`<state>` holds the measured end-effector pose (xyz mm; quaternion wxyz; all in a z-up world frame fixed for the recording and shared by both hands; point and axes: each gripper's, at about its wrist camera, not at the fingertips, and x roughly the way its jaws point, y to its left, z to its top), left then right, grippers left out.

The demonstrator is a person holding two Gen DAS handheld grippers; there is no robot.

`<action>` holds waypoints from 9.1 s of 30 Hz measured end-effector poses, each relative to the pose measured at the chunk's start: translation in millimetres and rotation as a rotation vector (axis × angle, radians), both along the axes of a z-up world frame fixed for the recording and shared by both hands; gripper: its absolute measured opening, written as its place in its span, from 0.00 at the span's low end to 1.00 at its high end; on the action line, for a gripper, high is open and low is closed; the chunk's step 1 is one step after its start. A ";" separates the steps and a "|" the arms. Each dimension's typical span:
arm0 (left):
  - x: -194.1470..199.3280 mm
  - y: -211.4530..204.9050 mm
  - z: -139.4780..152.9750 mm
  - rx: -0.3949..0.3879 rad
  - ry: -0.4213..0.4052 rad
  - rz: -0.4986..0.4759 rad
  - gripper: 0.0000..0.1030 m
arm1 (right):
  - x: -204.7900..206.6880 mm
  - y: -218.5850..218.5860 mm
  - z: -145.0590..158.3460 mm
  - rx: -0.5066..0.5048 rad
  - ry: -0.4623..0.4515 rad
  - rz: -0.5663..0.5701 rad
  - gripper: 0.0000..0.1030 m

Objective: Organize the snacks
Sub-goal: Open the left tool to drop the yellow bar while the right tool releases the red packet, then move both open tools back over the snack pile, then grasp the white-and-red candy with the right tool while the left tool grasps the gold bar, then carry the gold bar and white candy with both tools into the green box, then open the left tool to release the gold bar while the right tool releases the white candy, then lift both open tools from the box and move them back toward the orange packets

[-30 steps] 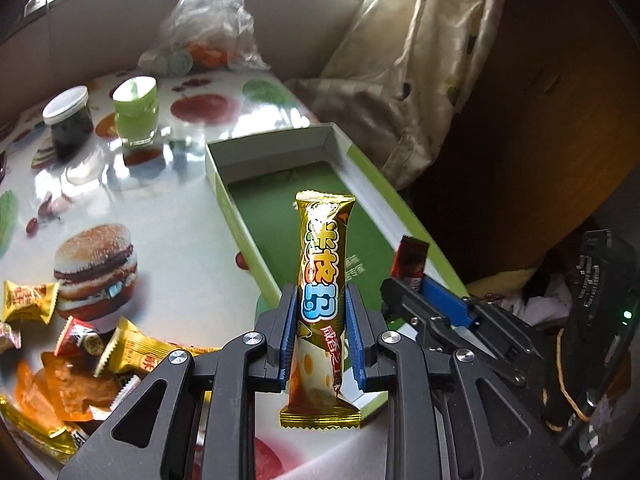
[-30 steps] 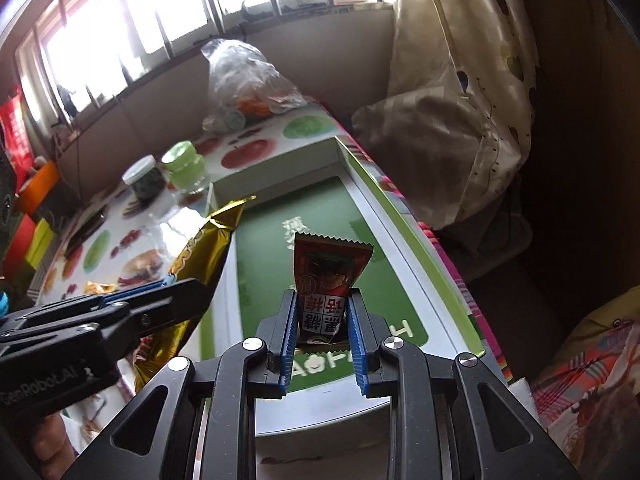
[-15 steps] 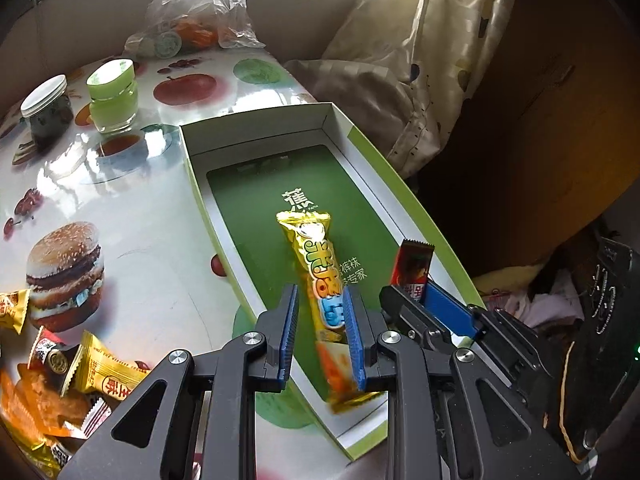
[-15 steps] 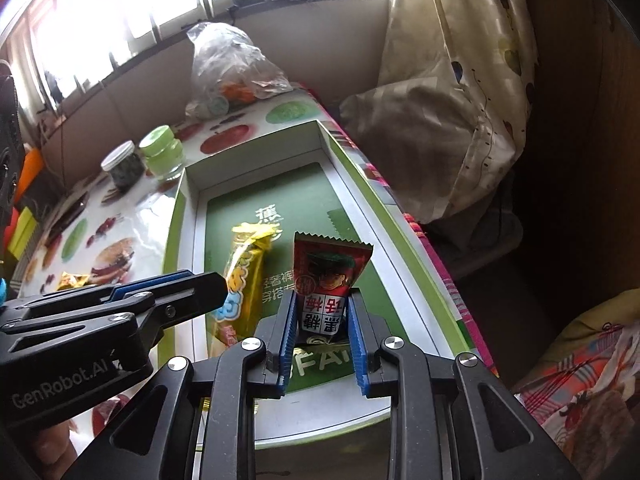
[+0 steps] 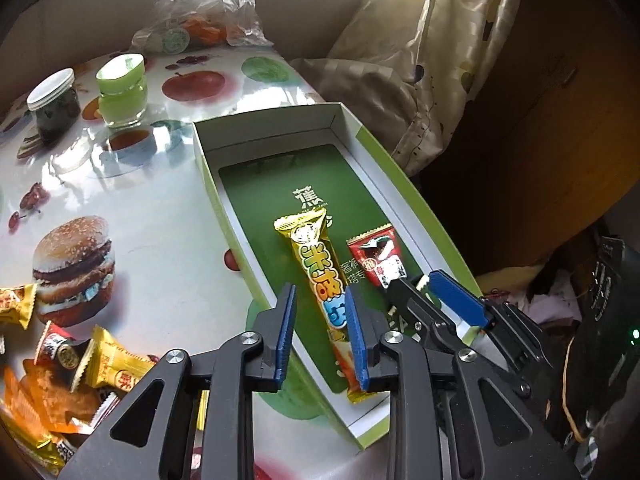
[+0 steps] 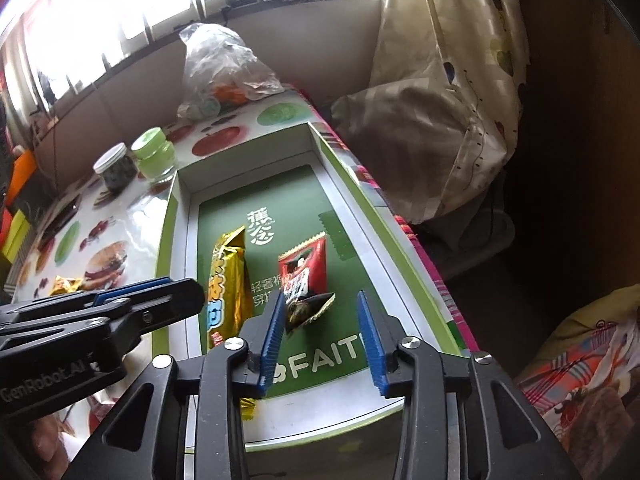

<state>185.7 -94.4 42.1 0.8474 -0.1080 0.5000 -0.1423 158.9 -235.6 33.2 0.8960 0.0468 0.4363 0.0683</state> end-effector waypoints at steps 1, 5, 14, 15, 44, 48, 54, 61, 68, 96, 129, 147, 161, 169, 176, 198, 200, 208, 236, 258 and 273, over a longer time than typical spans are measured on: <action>-2.1 1.2 2.2 0.001 -0.005 -0.002 0.28 | -1.1 -0.3 1.7 0.002 -0.005 -0.004 0.39; -11.4 7.8 10.3 0.017 -0.020 0.010 0.35 | -8.5 0.4 10.2 0.016 -0.023 -0.012 0.42; -37.1 32.1 20.7 0.053 -0.056 0.065 0.37 | -26.9 13.3 28.6 0.037 -0.058 0.022 0.43; -39.3 34.8 21.6 0.055 -0.060 0.069 0.37 | -29.0 16.6 30.1 0.036 -0.061 0.031 0.43; -146.0 207.4 -2.7 0.114 0.012 0.518 0.51 | -67.2 143.3 -3.3 0.025 0.025 0.479 0.44; -155.8 219.4 -6.8 0.107 0.025 0.551 0.51 | -66.9 151.9 -6.3 0.018 0.030 0.497 0.44; -160.7 231.5 -10.5 0.080 0.038 0.582 0.50 | -70.5 164.5 -13.3 -0.001 0.043 0.520 0.44; -153.1 235.5 -17.9 0.006 0.064 0.581 0.50 | -75.0 168.6 -15.2 -0.010 0.046 0.516 0.27; -141.4 235.0 -25.4 -0.006 0.072 0.579 0.50 | -77.3 168.2 -14.7 -0.019 0.037 0.502 0.19; -124.9 213.5 -33.6 0.123 0.065 0.462 0.50 | -78.4 162.3 -15.2 0.004 0.042 0.465 0.19; -125.7 194.1 -6.0 0.124 -0.032 0.387 0.24 | -85.0 154.2 5.4 0.020 -0.016 0.428 0.18; -111.6 153.2 20.2 0.119 -0.098 0.289 0.24 | -76.8 124.7 31.9 0.036 -0.079 0.355 0.18; -85.2 120.7 34.8 0.083 -0.142 0.203 0.24 | -62.4 90.3 41.1 0.030 -0.105 0.255 0.18; -58.9 95.4 41.0 0.038 -0.149 0.155 0.24 | -46.4 63.5 40.6 0.023 -0.107 0.177 0.18; -37.0 67.6 39.2 0.001 -0.131 0.099 0.24 | -32.2 40.0 33.7 0.008 -0.091 0.112 0.18; 7.1 14.6 7.0 -0.016 -0.022 0.045 0.24 | -6.4 9.0 5.3 -0.030 -0.035 0.060 0.18; 10.3 10.1 4.2 -0.018 -0.012 0.039 0.24 | -4.9 8.4 5.1 -0.032 -0.038 0.058 0.18; 19.9 0.6 -4.8 -0.006 0.008 0.044 0.24 | -3.5 4.6 0.0 -0.033 -0.020 0.047 0.19; 18.2 1.6 -12.1 -0.027 0.043 0.053 0.35 | -6.9 -0.5 -0.2 -0.036 -0.009 0.013 0.30; -7.6 7.2 6.7 -0.031 -0.015 0.033 0.46 | -29.4 -6.0 16.2 -0.026 -0.054 -0.037 0.48; -45.4 30.0 23.2 0.020 -0.084 0.059 0.46 | -50.3 13.2 33.1 -0.021 -0.092 -0.005 0.49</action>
